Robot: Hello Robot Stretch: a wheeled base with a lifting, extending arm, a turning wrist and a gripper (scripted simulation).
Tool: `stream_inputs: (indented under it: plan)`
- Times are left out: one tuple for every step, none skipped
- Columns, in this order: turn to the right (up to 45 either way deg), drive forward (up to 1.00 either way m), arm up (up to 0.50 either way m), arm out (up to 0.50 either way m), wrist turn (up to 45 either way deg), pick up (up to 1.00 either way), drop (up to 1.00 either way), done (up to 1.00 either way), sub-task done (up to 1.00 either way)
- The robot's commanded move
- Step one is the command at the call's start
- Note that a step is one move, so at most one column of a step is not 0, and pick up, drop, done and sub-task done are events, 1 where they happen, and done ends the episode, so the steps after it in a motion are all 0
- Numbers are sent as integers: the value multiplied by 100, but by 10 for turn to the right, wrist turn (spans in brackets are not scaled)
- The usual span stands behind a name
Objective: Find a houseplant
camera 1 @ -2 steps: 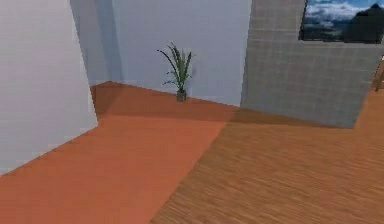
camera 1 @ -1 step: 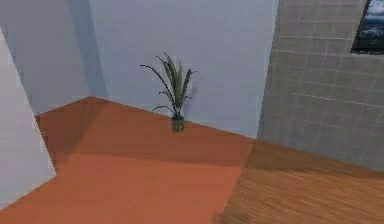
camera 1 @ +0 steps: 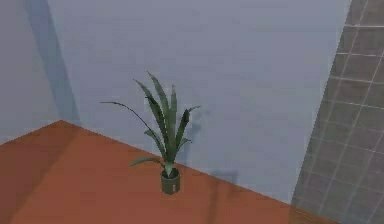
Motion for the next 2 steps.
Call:
stream_inputs:
  plan:
    - [0,35,0,0,0,0,0,0,0]
    - [-90,0,0,0,0,0,0,0,0]
